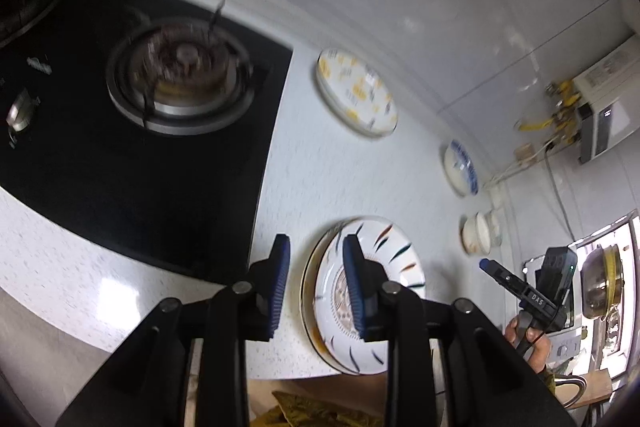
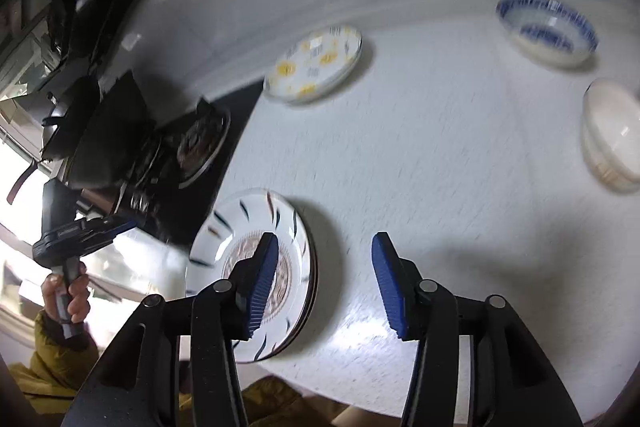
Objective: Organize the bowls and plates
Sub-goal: 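Open both grippers to release the mandala plate on the bear plate, then raise both grippers away from the stacked plates, then move both grippers to the white HEYE bear plate and close on its rim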
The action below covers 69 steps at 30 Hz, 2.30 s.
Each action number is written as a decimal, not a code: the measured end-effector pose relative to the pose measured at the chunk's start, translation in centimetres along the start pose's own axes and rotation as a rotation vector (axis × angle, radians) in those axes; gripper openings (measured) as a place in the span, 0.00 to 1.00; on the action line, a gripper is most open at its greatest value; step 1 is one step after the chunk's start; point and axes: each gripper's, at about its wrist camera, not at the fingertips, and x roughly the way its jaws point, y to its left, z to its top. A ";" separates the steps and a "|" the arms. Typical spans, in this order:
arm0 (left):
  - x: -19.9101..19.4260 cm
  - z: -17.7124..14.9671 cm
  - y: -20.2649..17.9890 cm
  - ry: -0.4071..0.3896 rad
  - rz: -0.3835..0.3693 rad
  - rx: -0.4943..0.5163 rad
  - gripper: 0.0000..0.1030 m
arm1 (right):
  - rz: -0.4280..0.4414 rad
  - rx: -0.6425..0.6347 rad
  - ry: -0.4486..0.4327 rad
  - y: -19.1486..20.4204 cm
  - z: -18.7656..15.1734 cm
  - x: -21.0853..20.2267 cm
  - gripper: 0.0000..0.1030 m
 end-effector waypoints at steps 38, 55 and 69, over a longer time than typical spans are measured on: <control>10.0 10.3 -9.9 -0.020 0.094 0.128 0.68 | 0.121 -0.071 -0.154 -3.7 11.5 1.3 0.91; 25.9 21.1 -5.4 0.182 0.097 0.029 0.68 | 0.166 0.060 0.079 -5.2 17.3 15.2 0.91; 33.9 24.3 -3.3 0.261 0.110 -0.018 0.67 | 0.228 0.141 0.223 -6.1 20.0 23.6 0.91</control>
